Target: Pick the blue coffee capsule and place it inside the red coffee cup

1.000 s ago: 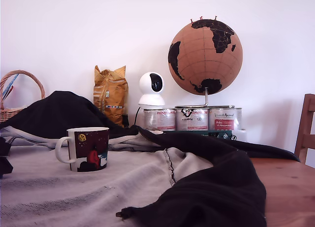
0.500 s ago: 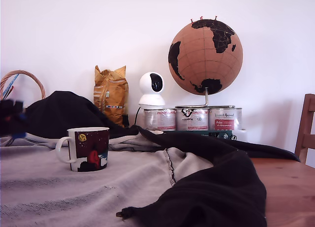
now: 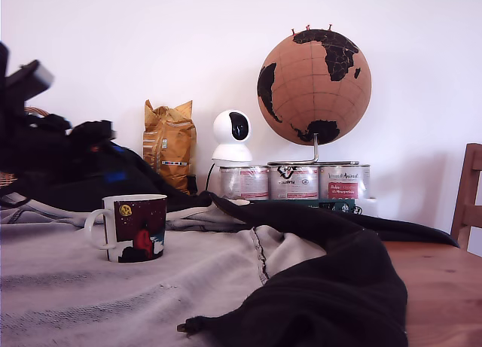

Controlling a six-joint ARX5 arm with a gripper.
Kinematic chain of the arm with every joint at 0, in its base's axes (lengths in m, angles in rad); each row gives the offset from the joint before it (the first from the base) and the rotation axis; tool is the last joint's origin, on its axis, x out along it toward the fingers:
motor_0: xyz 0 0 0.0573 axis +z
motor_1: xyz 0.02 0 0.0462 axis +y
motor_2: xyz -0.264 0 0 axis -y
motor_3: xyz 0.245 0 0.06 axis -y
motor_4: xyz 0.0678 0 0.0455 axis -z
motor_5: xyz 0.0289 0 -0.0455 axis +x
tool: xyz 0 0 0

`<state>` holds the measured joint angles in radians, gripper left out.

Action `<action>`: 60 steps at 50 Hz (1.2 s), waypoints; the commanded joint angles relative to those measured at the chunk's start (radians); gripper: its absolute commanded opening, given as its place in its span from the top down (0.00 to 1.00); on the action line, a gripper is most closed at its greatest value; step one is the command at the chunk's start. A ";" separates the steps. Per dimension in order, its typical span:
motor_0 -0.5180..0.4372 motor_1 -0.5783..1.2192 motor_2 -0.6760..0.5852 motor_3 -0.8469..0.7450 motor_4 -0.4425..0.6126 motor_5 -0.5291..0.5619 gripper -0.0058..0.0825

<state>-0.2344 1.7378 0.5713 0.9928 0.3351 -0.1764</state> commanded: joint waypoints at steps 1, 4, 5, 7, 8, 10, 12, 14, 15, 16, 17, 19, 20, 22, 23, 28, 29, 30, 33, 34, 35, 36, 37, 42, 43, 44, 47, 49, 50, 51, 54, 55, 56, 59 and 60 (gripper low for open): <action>-0.013 0.003 0.013 -0.014 -0.003 0.023 0.85; -0.022 0.003 0.022 -0.037 -0.003 0.028 0.85; -0.024 0.003 0.024 -0.043 -0.003 0.028 0.85; -0.024 0.003 0.028 -0.058 -0.003 0.028 0.84; -0.024 0.003 0.030 -0.065 -0.003 0.028 0.84; -0.024 0.003 0.033 -0.083 -0.005 0.029 0.84; -0.024 0.003 0.037 -0.100 -0.009 0.029 0.84; -0.024 0.003 0.043 -0.127 -0.009 0.032 0.81; -0.024 0.003 0.046 -0.140 -0.010 0.036 0.78; -0.024 0.003 0.049 -0.152 -0.010 0.041 0.73; -0.024 0.003 0.053 -0.171 -0.010 0.048 0.68; -0.024 0.003 0.058 -0.196 -0.010 0.062 0.56; -0.024 0.003 0.061 -0.206 -0.010 0.071 0.49; -0.024 0.003 0.066 -0.225 -0.008 0.082 0.37; -0.024 0.003 0.068 -0.231 -0.005 0.082 0.33; -0.025 0.003 0.075 -0.240 -0.003 0.080 0.25; -0.025 0.003 0.076 -0.240 -0.003 0.080 0.25; -0.025 0.003 0.077 -0.240 -0.003 0.080 0.25; -0.025 0.003 0.079 -0.240 -0.003 0.080 0.25; -0.025 0.003 0.080 -0.241 -0.003 0.080 0.25; -0.025 0.003 0.081 -0.241 -0.003 0.080 0.25; -0.025 0.003 0.082 -0.241 -0.003 0.080 0.25; -0.025 0.003 0.084 -0.241 -0.003 0.080 0.25; -0.025 0.001 0.088 -0.238 -0.003 0.080 0.25; -0.025 0.000 0.089 -0.237 -0.003 0.080 0.26; -0.025 -0.003 0.090 -0.238 -0.004 0.079 0.27; -0.025 -0.011 0.091 -0.240 -0.006 0.080 0.31; -0.025 -0.022 0.091 -0.245 -0.007 0.080 0.35; -0.025 -0.029 0.091 -0.247 -0.009 0.079 0.37; -0.025 -0.035 0.091 -0.252 -0.012 0.080 0.39; -0.024 -0.064 0.091 -0.272 -0.027 0.080 0.46; -0.024 -0.073 0.091 -0.278 -0.033 0.080 0.48; -0.023 -0.085 0.091 -0.287 -0.037 0.080 0.51; -0.023 -0.121 0.091 -0.314 -0.051 0.082 0.62; -0.023 -0.133 0.091 -0.323 -0.056 0.084 0.66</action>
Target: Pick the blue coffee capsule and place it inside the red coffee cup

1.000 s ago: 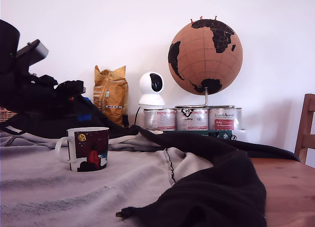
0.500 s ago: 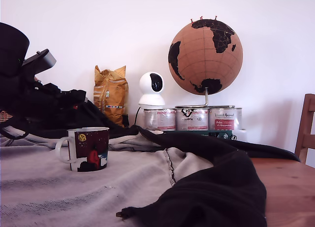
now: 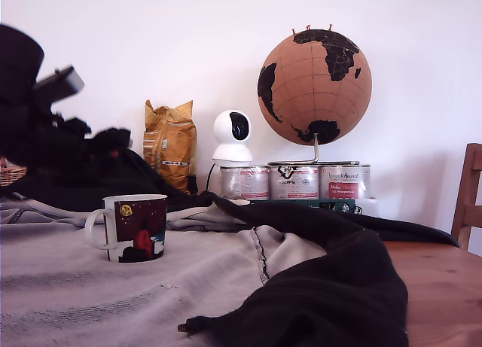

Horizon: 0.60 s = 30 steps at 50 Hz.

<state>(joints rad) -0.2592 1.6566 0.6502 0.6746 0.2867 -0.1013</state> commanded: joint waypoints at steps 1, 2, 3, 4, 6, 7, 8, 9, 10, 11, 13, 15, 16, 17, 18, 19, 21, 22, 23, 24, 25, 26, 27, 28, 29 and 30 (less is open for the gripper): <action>0.002 -0.065 0.012 -0.016 -0.007 0.013 0.70; 0.002 -0.077 0.012 -0.024 -0.007 0.021 0.75; 0.002 -0.089 0.012 -0.033 -0.007 0.028 0.78; 0.002 -0.103 0.012 -0.042 -0.007 0.036 0.83; 0.002 -0.129 0.012 -0.063 -0.008 0.052 0.89; 0.002 -0.142 0.012 -0.072 -0.010 0.061 0.92; 0.002 -0.154 0.012 -0.080 -0.015 0.068 0.94; 0.002 -0.166 0.012 -0.091 -0.023 0.072 0.95; 0.002 -0.182 0.012 -0.104 -0.032 0.077 0.96; 0.002 -0.194 0.012 -0.115 -0.047 0.082 0.96; 0.002 -0.217 0.012 -0.145 -0.080 0.085 0.96; 0.002 -0.238 0.012 -0.179 -0.113 0.088 0.96; 0.003 -0.249 0.012 -0.196 -0.131 0.091 0.96; 0.004 -0.260 0.012 -0.218 -0.146 0.095 0.96; 0.005 -0.270 0.012 -0.239 -0.157 0.101 0.96; 0.008 -0.279 0.012 -0.259 -0.170 0.105 0.96; 0.014 -0.295 0.012 -0.295 -0.188 0.110 0.96; 0.019 -0.304 0.012 -0.316 -0.193 0.110 0.96; 0.023 -0.312 0.012 -0.333 -0.194 0.110 0.96; 0.029 -0.323 0.012 -0.352 -0.194 0.110 0.96; 0.033 -0.332 0.012 -0.369 -0.194 0.110 0.96; 0.037 -0.341 0.012 -0.387 -0.195 0.110 0.96; 0.042 -0.349 0.012 -0.402 -0.194 0.110 0.96; 0.047 -0.357 0.012 -0.419 -0.194 0.110 0.96; 0.052 -0.364 0.011 -0.431 -0.194 0.110 0.96; 0.058 -0.374 0.010 -0.444 -0.194 0.110 0.96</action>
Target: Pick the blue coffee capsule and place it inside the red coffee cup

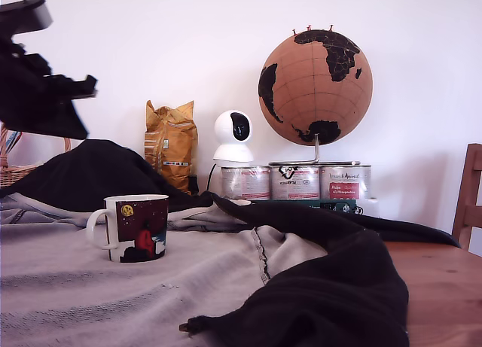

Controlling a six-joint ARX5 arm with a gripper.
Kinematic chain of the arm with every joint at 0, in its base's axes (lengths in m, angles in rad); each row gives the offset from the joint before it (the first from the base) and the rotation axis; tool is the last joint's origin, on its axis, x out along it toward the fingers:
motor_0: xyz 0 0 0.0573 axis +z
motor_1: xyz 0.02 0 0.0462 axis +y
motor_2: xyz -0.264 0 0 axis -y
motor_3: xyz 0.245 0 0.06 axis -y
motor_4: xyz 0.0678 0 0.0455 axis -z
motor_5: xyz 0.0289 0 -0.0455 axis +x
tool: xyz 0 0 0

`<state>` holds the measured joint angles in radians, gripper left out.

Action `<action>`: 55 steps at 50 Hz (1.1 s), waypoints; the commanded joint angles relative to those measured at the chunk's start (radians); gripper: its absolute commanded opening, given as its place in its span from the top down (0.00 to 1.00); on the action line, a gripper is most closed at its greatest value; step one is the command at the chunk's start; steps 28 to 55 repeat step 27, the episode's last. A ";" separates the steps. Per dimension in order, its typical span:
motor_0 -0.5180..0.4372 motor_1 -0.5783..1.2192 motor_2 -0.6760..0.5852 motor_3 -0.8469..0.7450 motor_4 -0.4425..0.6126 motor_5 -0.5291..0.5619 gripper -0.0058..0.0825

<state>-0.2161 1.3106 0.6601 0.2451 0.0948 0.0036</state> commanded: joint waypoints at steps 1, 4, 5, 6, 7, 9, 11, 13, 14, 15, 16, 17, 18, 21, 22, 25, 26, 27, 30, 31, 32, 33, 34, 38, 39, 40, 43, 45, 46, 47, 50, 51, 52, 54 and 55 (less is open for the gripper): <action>0.020 -0.035 0.000 -0.025 -0.002 0.005 0.96; 0.039 -0.056 -0.002 -0.063 -0.002 0.011 0.96; 0.045 -0.063 -0.002 -0.073 -0.002 0.018 0.96; 0.051 -0.069 -0.003 -0.085 -0.002 0.025 0.96; 0.056 -0.077 -0.005 -0.093 0.000 0.031 0.96; 0.066 -0.088 -0.009 -0.105 0.002 0.032 0.96; 0.077 -0.102 -0.013 -0.119 0.007 0.032 0.96; 0.088 -0.118 -0.018 -0.130 0.012 0.032 0.96; 0.092 -0.126 -0.019 -0.138 0.017 0.032 0.96; 0.097 -0.133 -0.020 -0.146 0.021 0.032 0.96; 0.101 -0.138 -0.020 -0.152 0.026 0.032 0.96; 0.105 -0.149 -0.021 -0.161 0.032 0.032 0.96; 0.109 -0.158 -0.021 -0.169 0.035 0.032 0.96; 0.119 -0.179 -0.021 -0.181 0.045 0.032 0.96; 0.123 -0.189 -0.021 -0.188 0.048 0.032 0.96; 0.134 -0.216 -0.021 -0.200 0.056 0.032 0.96; 0.138 -0.225 -0.021 -0.206 0.056 0.032 0.96; 0.142 -0.233 -0.021 -0.211 0.056 0.032 0.96; 0.142 -0.233 -0.021 -0.211 0.056 0.032 0.96; 0.142 -0.233 -0.021 -0.211 0.056 0.032 0.96; 0.142 -0.233 -0.021 -0.211 0.056 0.032 0.96; 0.142 -0.233 -0.021 -0.211 0.056 0.032 0.96; 0.142 -0.233 -0.021 -0.211 0.056 0.032 0.96; 0.142 -0.233 -0.021 -0.211 0.056 0.032 0.96; 0.142 -0.233 -0.021 -0.211 0.056 0.032 0.96; 0.142 -0.233 -0.021 -0.211 0.056 0.032 0.96; 0.142 -0.233 -0.021 -0.211 0.056 0.032 0.96; 0.142 -0.233 -0.021 -0.211 0.056 0.032 0.96; 0.142 -0.233 -0.021 -0.211 0.056 0.032 0.96; 0.142 -0.233 -0.021 -0.211 0.056 0.032 0.96; 0.142 -0.233 -0.021 -0.211 0.056 0.032 0.96; 0.142 -0.233 -0.021 -0.211 0.056 0.032 0.96; 0.142 -0.233 -0.021 -0.211 0.056 0.032 0.96; 0.142 -0.233 -0.021 -0.211 0.056 0.032 0.96; 0.142 -0.233 -0.021 -0.211 0.056 0.032 0.96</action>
